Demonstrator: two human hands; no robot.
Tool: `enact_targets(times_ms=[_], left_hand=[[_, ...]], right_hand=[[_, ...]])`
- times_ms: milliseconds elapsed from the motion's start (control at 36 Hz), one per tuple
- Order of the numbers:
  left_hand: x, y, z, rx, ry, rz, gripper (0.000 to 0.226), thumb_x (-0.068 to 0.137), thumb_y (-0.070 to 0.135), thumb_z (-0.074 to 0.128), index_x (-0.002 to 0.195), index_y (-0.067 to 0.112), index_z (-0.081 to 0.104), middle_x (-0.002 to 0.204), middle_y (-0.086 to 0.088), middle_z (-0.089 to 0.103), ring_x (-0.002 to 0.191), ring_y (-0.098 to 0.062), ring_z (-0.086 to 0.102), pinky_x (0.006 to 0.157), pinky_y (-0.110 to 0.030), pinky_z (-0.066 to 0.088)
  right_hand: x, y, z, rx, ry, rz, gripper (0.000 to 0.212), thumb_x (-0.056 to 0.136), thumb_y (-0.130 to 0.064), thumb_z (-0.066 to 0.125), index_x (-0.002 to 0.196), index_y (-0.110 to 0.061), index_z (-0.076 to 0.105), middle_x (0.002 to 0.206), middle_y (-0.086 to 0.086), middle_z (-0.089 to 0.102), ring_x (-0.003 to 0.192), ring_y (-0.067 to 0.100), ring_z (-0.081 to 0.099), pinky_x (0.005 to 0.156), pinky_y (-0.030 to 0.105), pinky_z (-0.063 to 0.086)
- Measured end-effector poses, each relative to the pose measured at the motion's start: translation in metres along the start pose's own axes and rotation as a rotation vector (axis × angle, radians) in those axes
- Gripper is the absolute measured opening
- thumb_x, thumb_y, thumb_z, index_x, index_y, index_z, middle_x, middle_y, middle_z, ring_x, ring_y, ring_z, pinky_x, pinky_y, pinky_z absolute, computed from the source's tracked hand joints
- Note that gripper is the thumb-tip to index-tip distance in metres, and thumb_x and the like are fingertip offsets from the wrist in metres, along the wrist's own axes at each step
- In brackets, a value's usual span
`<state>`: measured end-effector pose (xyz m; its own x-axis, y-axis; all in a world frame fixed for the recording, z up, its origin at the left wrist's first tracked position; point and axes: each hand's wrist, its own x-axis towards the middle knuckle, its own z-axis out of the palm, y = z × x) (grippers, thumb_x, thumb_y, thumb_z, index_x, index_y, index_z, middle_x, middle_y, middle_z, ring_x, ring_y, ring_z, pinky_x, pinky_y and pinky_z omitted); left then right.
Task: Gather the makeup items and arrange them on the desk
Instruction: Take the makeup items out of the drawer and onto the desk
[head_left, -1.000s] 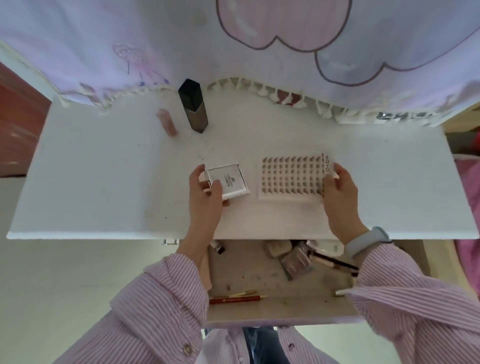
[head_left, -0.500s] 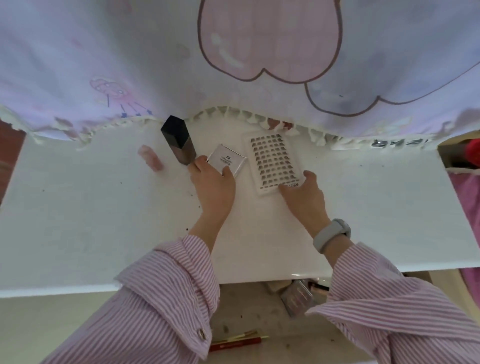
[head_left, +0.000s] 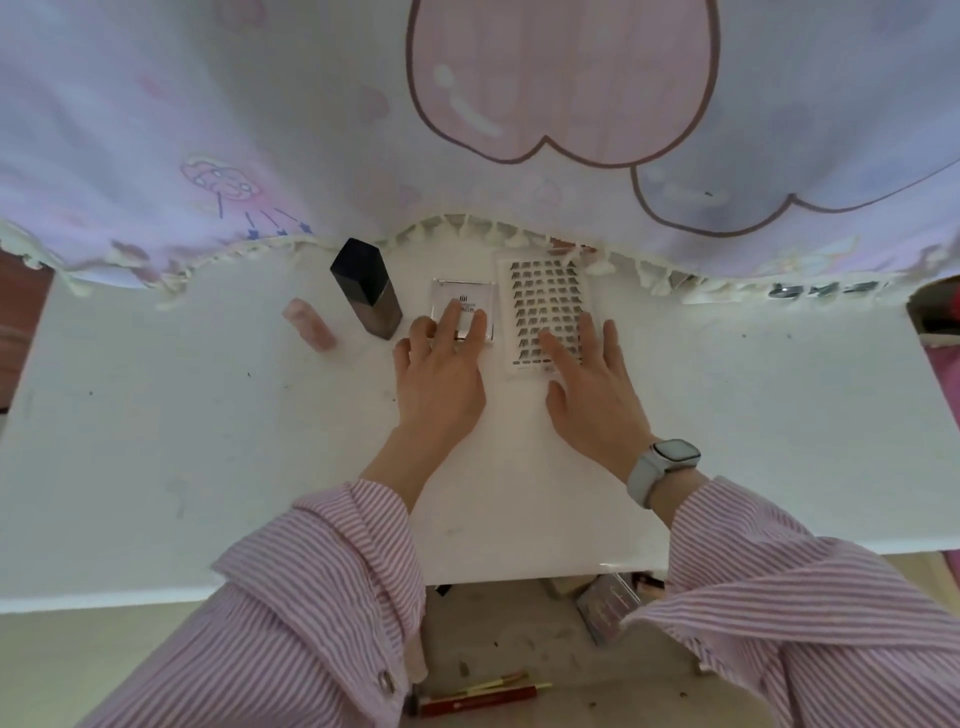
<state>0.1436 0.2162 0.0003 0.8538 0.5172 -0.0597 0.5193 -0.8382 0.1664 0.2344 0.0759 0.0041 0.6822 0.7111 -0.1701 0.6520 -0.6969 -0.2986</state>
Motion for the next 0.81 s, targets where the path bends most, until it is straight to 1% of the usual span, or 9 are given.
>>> enact_targets(times_ms=[83, 222, 361, 444, 528, 583, 639, 722, 806], left_hand=[[0.014, 0.006, -0.005, 0.035, -0.062, -0.026, 0.054, 0.095, 0.020, 0.037, 0.146, 0.024, 0.017, 0.156, -0.003, 0.006, 0.134, -0.033, 0.016, 0.106, -0.043, 0.020], [0.011, 0.008, -0.003, -0.010, -0.065, -0.035, 0.058, 0.094, 0.020, 0.037, 0.147, 0.025, 0.014, 0.157, -0.005, 0.003, 0.138, -0.033, 0.011, 0.109, -0.046, 0.018], [-0.024, 0.012, 0.007, -0.190, 0.100, -0.020, 0.053, 0.089, 0.016, 0.049, 0.141, 0.012, 0.037, 0.151, -0.017, 0.026, 0.138, -0.039, 0.023, 0.107, -0.054, 0.025], [-0.057, 0.019, 0.013, -0.254, 0.138, -0.036, 0.048, 0.089, 0.023, 0.038, 0.135, 0.011, 0.044, 0.146, -0.017, 0.036, 0.134, -0.039, 0.032, 0.104, -0.053, 0.030], [-0.102, 0.028, 0.017, -0.330, 0.186, 0.010, 0.043, 0.088, 0.023, 0.037, 0.129, 0.014, 0.046, 0.139, -0.014, 0.045, 0.128, -0.029, 0.035, 0.101, -0.045, 0.034], [-0.137, 0.028, 0.020, -0.363, 0.210, 0.070, 0.036, 0.087, 0.020, 0.042, 0.123, 0.016, 0.048, 0.129, -0.011, 0.053, 0.119, -0.024, 0.040, 0.097, -0.037, 0.033], [-0.174, 0.024, 0.027, -0.388, 0.193, 0.142, 0.030, 0.086, 0.018, 0.046, 0.116, 0.016, 0.050, 0.117, -0.009, 0.059, 0.108, -0.020, 0.046, 0.092, -0.032, 0.034], [-0.220, 0.014, 0.040, -0.407, 0.095, 0.178, 0.022, 0.086, 0.017, 0.046, 0.106, 0.015, 0.056, 0.101, -0.004, 0.063, 0.094, -0.015, 0.053, 0.084, -0.029, 0.044], [-0.247, 0.006, 0.058, -0.320, -0.156, 0.058, 0.020, 0.084, 0.013, 0.050, 0.101, 0.010, 0.061, 0.099, -0.006, 0.062, 0.090, -0.020, 0.058, 0.080, -0.034, 0.049]], right_hand=[[0.006, -0.002, -0.003, 0.035, -0.016, 0.004, 0.054, 0.092, -0.014, 0.038, 0.144, -0.023, 0.025, 0.155, 0.017, 0.001, 0.140, 0.042, -0.009, 0.116, 0.045, 0.002], [0.002, 0.000, -0.006, 0.027, -0.028, -0.004, 0.059, 0.092, -0.014, 0.040, 0.146, -0.026, 0.020, 0.156, 0.013, -0.002, 0.141, 0.037, -0.010, 0.116, 0.045, 0.002], [-0.018, 0.003, 0.001, -0.012, 0.041, -0.029, 0.065, 0.091, -0.015, 0.041, 0.148, -0.025, 0.011, 0.156, 0.011, -0.003, 0.143, 0.030, -0.009, 0.115, 0.047, -0.003], [-0.043, 0.003, 0.011, 0.092, 0.102, -0.085, 0.055, 0.089, -0.014, 0.038, 0.143, -0.016, 0.029, 0.152, 0.017, 0.020, 0.142, 0.032, 0.012, 0.115, 0.050, 0.011], [-0.081, 0.004, 0.022, 0.177, 0.217, -0.220, 0.041, 0.086, -0.014, 0.036, 0.126, -0.009, 0.047, 0.135, 0.016, 0.047, 0.130, 0.029, 0.038, 0.110, 0.046, 0.028], [-0.112, 0.004, 0.028, 0.207, 0.280, -0.317, 0.034, 0.084, -0.010, 0.042, 0.117, -0.009, 0.052, 0.120, 0.013, 0.057, 0.115, 0.025, 0.047, 0.099, 0.039, 0.038], [-0.143, 0.007, 0.035, 0.225, 0.286, -0.392, 0.030, 0.082, -0.008, 0.047, 0.111, -0.011, 0.053, 0.107, 0.010, 0.060, 0.101, 0.022, 0.051, 0.087, 0.032, 0.039], [-0.183, 0.014, 0.051, 0.279, 0.147, -0.428, 0.026, 0.079, -0.010, 0.049, 0.104, -0.012, 0.056, 0.095, 0.006, 0.059, 0.086, 0.018, 0.052, 0.075, 0.028, 0.042], [-0.208, 0.014, 0.073, 0.239, -0.270, -0.339, 0.032, 0.086, -0.018, 0.042, 0.111, -0.015, 0.060, 0.099, 0.004, 0.063, 0.084, 0.021, 0.061, 0.069, 0.033, 0.052]])
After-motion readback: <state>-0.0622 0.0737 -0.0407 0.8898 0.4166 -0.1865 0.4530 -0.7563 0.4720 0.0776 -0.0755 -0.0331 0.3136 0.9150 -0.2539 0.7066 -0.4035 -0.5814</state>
